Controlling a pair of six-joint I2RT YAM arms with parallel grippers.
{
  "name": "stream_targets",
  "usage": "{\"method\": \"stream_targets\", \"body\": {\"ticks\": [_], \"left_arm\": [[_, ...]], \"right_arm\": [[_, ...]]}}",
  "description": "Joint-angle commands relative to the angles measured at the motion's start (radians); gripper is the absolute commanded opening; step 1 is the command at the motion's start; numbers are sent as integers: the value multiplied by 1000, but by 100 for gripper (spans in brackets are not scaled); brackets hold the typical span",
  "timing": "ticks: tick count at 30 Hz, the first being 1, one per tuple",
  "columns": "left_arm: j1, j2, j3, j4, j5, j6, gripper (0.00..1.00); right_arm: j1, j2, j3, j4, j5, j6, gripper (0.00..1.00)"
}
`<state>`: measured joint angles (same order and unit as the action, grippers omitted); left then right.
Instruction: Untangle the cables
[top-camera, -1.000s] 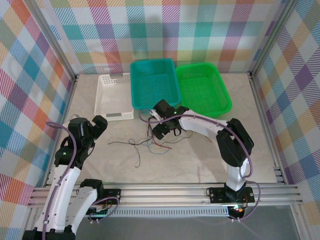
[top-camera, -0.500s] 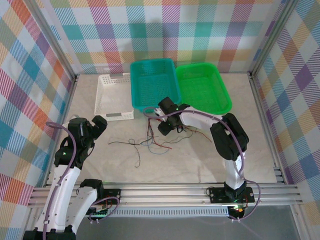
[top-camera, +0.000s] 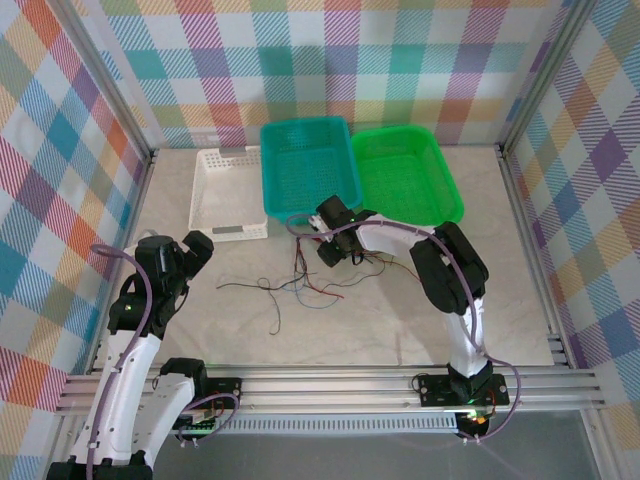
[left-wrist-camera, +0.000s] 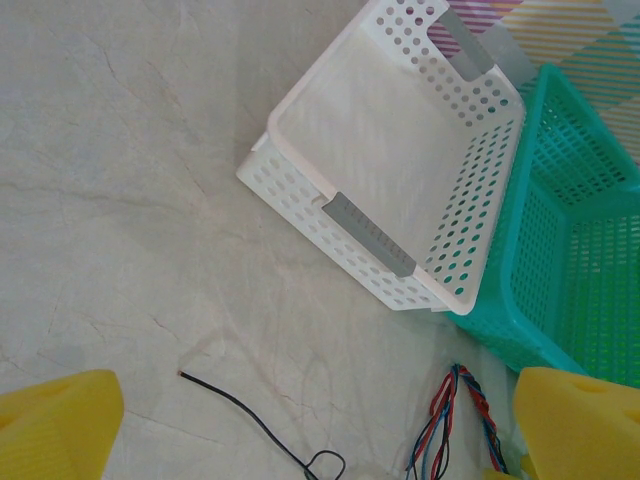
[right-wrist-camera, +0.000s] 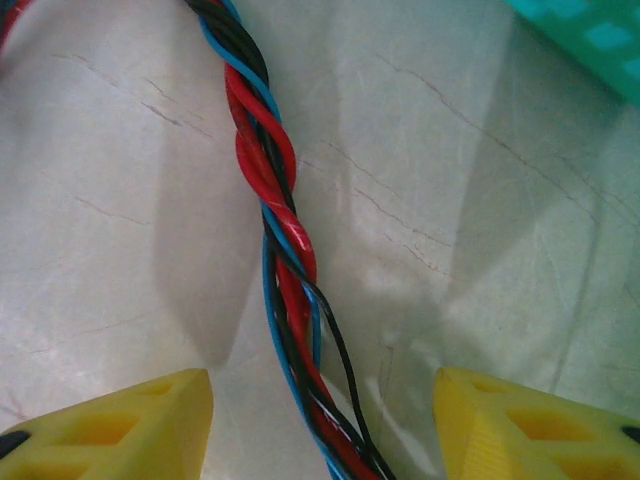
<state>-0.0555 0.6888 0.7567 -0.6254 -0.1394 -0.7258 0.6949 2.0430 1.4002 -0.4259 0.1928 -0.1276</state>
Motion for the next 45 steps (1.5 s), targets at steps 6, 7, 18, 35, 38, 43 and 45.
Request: {"method": "stream_targets", "body": {"ticks": [6,7,18,35,38,43,45], "left_arm": [[15,-14,6,4,-2,2,100],[15,-15,6,4,-4,2,100],[15,-23,7,-2,-6,6,100],[13,-16,13,17,82,28,100],[13,-4,11,50,149,33,100],[9,1,-34,138,289,14,100],[6,-3,-61,198,351,-7,100]], "right_arm": [[-21,58,11,6,-32,-6,46],[-22,59,8,3,-40,-6,43],[-20,-22,-99,9,-165,72,15],[63,-447,-271,55,-150,79,0],[76,-503,-267,36,-162,68,0],[99,-587,-260,12,-184,63,0],[109,-618,-257,12,-198,67,0]]}}
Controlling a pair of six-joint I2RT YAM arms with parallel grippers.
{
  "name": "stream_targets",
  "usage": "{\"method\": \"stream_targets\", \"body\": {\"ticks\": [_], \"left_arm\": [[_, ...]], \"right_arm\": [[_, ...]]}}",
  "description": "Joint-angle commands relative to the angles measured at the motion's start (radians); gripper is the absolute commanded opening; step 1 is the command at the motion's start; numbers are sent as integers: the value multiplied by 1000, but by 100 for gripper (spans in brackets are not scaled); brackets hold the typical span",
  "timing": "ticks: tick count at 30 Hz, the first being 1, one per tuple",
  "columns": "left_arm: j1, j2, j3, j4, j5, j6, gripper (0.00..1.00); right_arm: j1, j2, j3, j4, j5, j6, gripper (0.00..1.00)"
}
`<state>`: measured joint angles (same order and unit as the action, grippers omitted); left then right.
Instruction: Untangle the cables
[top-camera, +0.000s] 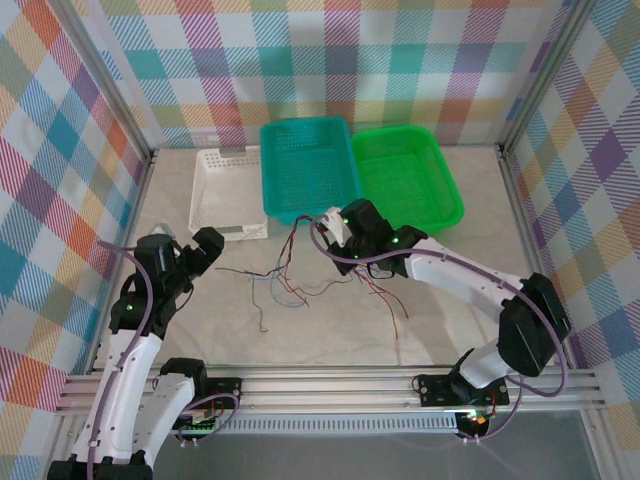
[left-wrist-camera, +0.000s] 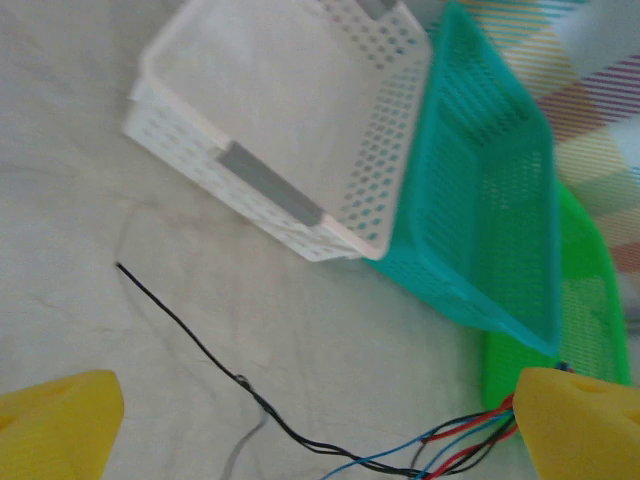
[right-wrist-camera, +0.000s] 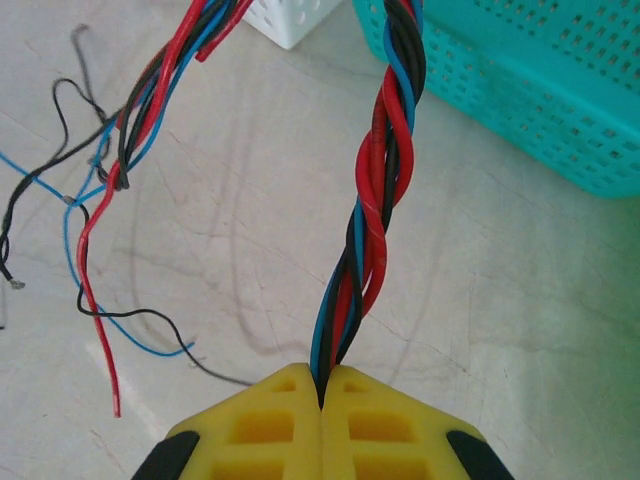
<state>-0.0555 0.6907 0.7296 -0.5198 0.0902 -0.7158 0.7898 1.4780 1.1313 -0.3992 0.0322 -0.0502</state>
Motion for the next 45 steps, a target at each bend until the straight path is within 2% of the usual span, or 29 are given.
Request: {"method": "stream_targets", "body": {"ticks": [1,5,12,19,26,32,41,45], "left_arm": [[3,-6,-49,130,156,-29,100],[-38,-8,-87,275,247,-67,100],[-185,26,-93,353,253,-26,100],[-342,93,-66,315,175,65,100],[-390,90,-74,279,100,114,99],[-400,119,-70,286,108,128,85],[-445,127,-88,349,99,126,55],[-481,143,-103,377,90,132,53]], "right_arm": [[17,-65,17,-18,-45,-10,0],[25,-93,42,-39,-74,-10,0],[49,-115,76,-64,-123,-9,0],[69,-120,111,-90,-156,-12,0],[71,-147,122,-95,-213,-5,0],[72,-154,131,-107,-246,-9,0],[74,-136,135,-124,-267,-16,0],[74,-128,138,-125,-288,-16,0]]}}
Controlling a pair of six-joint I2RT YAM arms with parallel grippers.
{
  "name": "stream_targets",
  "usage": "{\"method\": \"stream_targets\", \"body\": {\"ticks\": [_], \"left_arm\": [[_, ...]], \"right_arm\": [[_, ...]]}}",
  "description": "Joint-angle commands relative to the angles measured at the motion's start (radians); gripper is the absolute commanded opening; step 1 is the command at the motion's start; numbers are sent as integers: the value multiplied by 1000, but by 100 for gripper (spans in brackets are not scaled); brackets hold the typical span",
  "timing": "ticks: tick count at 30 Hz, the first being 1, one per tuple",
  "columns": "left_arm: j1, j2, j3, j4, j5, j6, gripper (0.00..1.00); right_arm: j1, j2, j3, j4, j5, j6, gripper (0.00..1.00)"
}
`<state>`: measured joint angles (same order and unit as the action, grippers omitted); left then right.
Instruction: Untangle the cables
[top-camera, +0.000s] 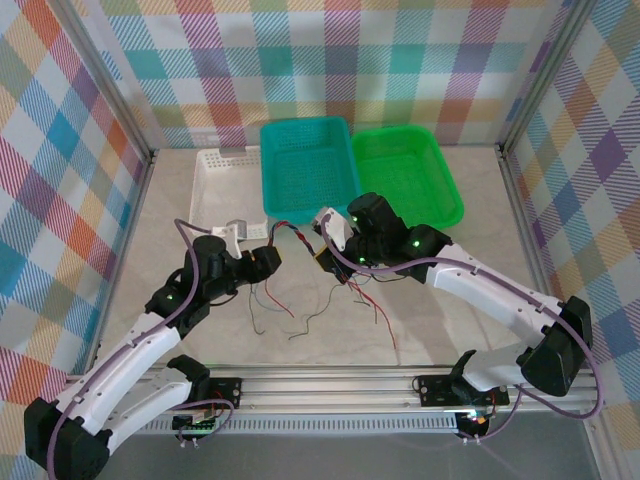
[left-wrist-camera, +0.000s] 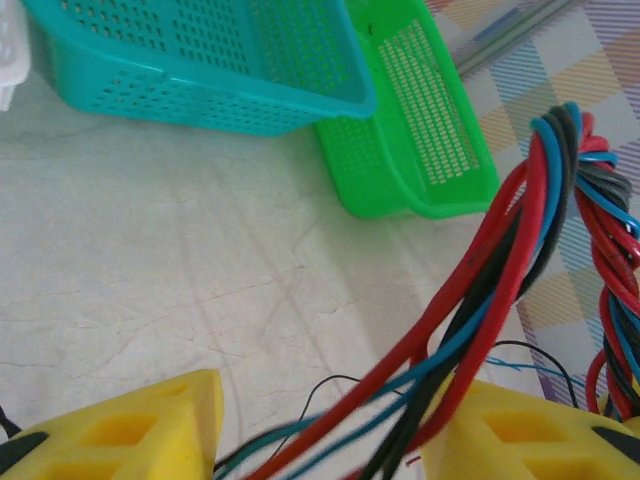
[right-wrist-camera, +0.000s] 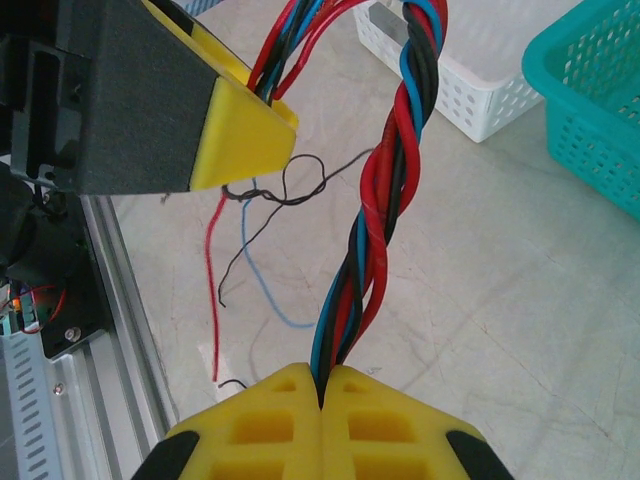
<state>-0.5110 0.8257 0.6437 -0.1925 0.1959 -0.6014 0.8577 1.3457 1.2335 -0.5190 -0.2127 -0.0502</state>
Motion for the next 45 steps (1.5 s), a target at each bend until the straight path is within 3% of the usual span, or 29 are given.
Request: {"method": "stream_targets", "body": {"ticks": [1,4,11,16,22,26,29,31,35,42,45], "left_arm": [[-32,12,-22,54,-19,18,52],[-47,18,-27,66,-23,25,50],[-61,10,-29,76,-12,48,28],[-65,-5,-23,58,-26,44,0],[-66,23,76,-76,-122,-57,0],[-69,98,153,-126,-72,-133,0],[-83,156,208,-147,-53,-160,0],[-101,191,248,-173,-70,-154,0],[-122,246,292,-200,-82,-146,0],[-136,283,380,-259,-76,-124,0],[-145,285,419,-297,-62,-128,0]], "right_arm": [[6,6,36,-5,-46,-15,0],[5,12,35,-5,-51,-15,0],[6,29,38,-6,-56,-17,0],[6,38,34,-8,-8,-17,0],[-7,76,45,-30,117,18,0],[-38,92,45,-33,129,59,0],[-48,73,39,-27,103,83,18],[-50,37,17,-5,83,95,37],[-56,-46,-26,30,55,114,54],[-72,-175,-125,55,-1,223,60],[-72,-219,-222,136,-84,308,59]]}}
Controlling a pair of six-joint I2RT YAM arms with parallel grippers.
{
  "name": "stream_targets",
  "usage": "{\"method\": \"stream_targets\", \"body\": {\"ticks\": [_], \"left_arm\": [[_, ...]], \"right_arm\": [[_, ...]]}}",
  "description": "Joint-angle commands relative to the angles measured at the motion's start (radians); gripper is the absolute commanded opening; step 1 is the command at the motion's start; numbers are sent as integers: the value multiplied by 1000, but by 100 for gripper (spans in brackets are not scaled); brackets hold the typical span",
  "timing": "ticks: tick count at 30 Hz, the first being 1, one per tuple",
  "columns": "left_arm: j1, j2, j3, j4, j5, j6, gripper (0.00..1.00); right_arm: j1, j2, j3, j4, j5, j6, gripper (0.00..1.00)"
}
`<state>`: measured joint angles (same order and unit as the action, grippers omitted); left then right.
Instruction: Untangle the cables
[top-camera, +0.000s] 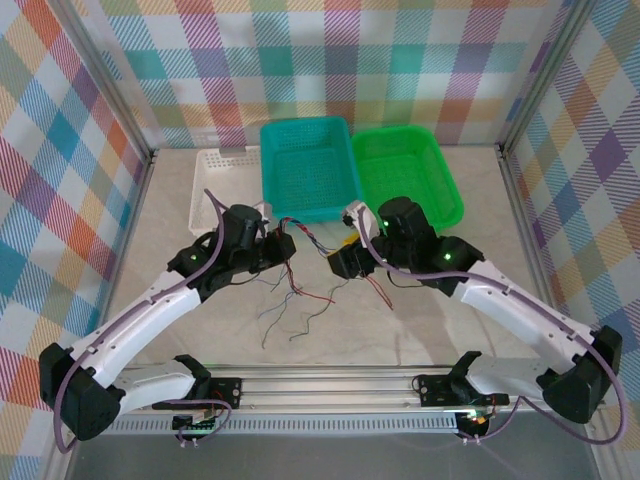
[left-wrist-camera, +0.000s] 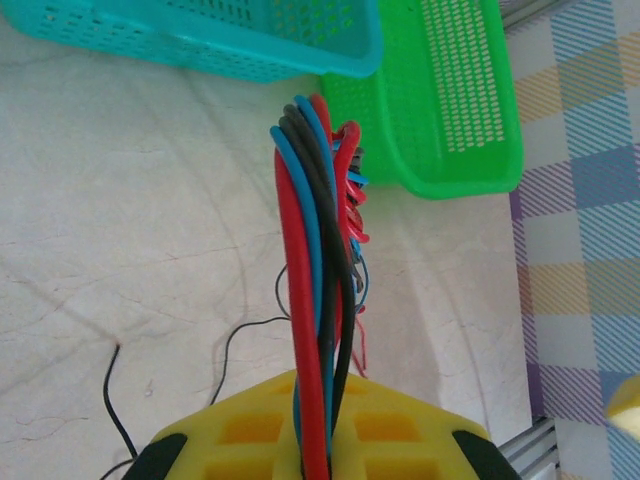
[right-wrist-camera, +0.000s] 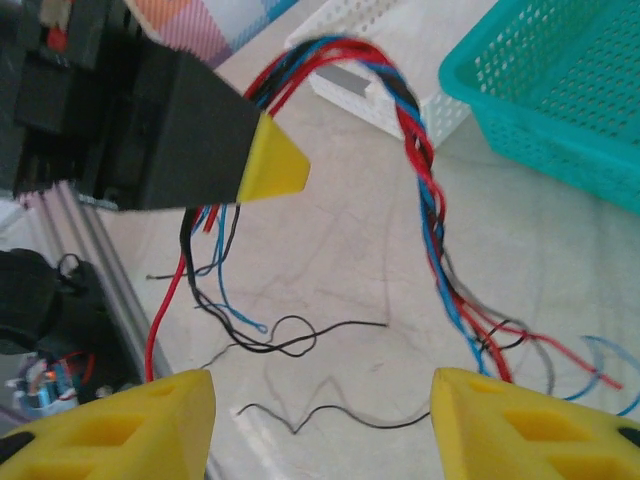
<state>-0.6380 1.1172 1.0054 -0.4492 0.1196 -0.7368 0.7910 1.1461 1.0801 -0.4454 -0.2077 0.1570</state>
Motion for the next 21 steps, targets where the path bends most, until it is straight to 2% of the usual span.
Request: {"method": "stream_targets", "body": {"ticks": [1,13,18,21], "left_arm": [[-20,-7,70,-52,19,6,0],[-29,-51,120,-104,79,-51,0],[-30,-52,119,-109,83,-41,0],[-32,-48,108,-87,92,-50,0]], "right_arm": [[-6,-26,-101,90,-107,122,58],[-6,53,-267,233,-58,187,54],[5,7,-356,477,-225,252,57],[17,-8,-391,590,-275,268,60]]}}
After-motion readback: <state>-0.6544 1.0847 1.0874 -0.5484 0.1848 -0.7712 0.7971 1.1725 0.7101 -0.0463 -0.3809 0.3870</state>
